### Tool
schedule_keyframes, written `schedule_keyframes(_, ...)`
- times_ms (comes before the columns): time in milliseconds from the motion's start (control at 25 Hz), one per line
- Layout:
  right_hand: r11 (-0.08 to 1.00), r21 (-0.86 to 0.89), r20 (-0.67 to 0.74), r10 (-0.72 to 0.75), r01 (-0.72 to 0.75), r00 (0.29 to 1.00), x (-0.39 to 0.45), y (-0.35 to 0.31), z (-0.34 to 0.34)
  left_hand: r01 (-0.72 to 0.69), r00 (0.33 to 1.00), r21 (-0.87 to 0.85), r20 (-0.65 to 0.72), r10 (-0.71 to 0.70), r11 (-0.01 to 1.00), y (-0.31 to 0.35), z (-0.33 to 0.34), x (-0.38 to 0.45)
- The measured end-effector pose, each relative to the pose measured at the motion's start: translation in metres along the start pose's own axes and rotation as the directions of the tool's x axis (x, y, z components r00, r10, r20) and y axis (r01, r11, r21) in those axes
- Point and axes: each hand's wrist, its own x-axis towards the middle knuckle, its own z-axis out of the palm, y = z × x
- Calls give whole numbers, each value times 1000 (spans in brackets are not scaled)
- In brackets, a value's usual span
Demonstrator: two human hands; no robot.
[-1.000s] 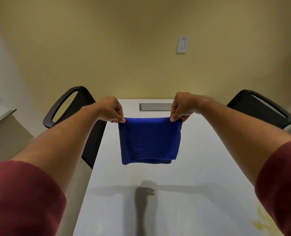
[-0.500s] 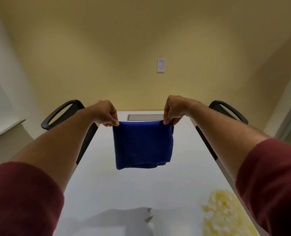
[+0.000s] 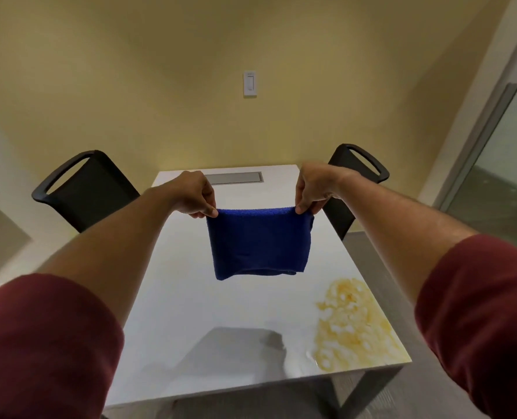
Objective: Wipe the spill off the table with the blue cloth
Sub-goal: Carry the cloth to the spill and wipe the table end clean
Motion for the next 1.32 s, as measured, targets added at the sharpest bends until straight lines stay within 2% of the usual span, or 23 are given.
schedule_keyframes(320,996,-42,-85,74,-78,994,-26,57,30,-77,994,-29,72,79,997,25,59,-1)
schedule_keyframes(680,993,-33,-14,116,-116,993,-11,145,37,-54,993,-12,105,55,998,82,125,26)
schedule_keyframes(920,997,-59,94,65,-59,993,23,213,39,59,989,-24,134,-55,998,119,177,52)
schedule_keyframes(1040,996,-76,205,56,-41,977,37,240,39,103,973,-29,209,-95,994,136,199,58)
schedule_keyframes(1160,995,-66,340,88,-70,936,44,259,33,150,948,-69,294,-123,986,149,210,64)
schedule_keyframes(1320,985,-30,529,157,-167,834,56,275,25,229,913,-117,371,-172,966,155,221,78)
